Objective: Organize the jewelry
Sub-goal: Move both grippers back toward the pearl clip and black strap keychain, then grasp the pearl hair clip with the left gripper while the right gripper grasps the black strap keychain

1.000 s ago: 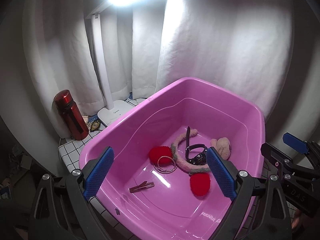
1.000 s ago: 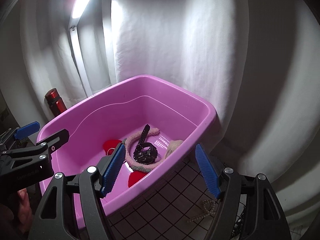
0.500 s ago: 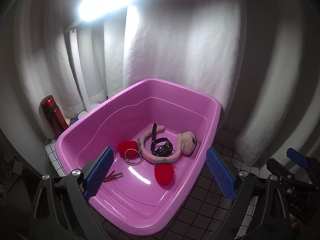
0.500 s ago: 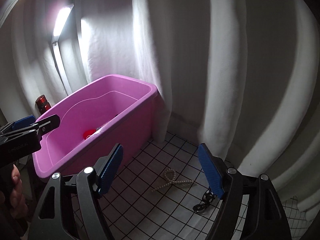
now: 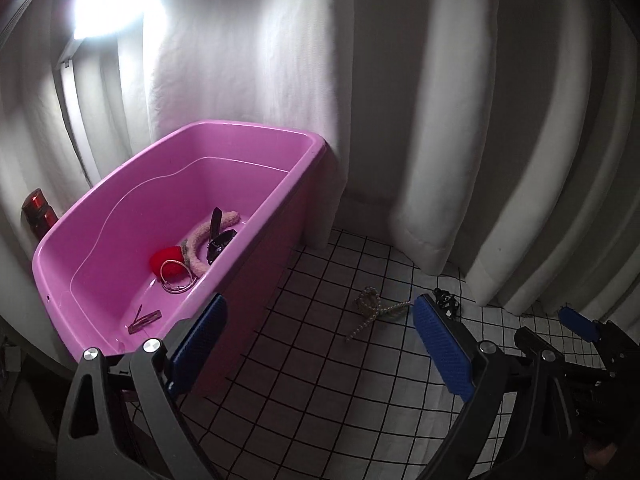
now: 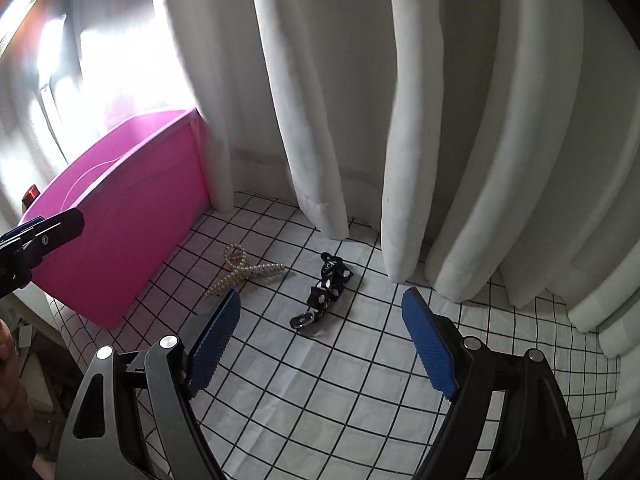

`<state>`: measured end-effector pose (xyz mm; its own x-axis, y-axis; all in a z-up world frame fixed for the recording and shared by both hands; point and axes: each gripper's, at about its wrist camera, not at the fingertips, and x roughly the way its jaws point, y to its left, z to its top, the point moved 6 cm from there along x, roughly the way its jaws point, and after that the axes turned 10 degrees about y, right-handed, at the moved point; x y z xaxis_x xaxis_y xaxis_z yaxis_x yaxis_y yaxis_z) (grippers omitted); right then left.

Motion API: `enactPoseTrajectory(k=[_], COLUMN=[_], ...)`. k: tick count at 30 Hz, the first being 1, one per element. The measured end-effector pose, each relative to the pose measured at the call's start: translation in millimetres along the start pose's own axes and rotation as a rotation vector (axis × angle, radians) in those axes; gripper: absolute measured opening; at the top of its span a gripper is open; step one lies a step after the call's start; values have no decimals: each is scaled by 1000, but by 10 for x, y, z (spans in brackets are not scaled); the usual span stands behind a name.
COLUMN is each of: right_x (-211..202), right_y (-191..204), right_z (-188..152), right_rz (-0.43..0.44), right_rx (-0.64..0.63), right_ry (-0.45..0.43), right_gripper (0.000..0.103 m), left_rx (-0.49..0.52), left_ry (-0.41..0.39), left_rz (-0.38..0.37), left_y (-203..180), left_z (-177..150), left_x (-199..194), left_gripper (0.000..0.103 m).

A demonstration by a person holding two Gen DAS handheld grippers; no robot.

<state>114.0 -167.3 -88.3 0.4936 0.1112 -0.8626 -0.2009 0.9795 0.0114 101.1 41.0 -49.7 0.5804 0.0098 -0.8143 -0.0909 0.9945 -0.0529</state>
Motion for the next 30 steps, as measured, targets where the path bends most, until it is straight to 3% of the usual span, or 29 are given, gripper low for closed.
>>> enactPoseTrajectory(k=[8, 14, 20, 30], right_x=[433, 796, 1069, 1430], right_y=[-152, -183, -150, -148], right_z=[-259, -270, -179, -52], right_rz=[-16, 12, 42, 27], right_rx=[22, 36, 59, 50], right_ry=[89, 124, 129, 139], right_gripper=[79, 79, 79, 79], left_rx=[77, 87, 120, 135], left_ry=[100, 159, 149, 173], left_rz=[-15, -39, -10, -26], left_y=[-257, -305, -333, -346], left_z=[-249, -347, -345, -355], left_x=[548, 997, 1300, 1636], left_gripper=[92, 92, 92, 92])
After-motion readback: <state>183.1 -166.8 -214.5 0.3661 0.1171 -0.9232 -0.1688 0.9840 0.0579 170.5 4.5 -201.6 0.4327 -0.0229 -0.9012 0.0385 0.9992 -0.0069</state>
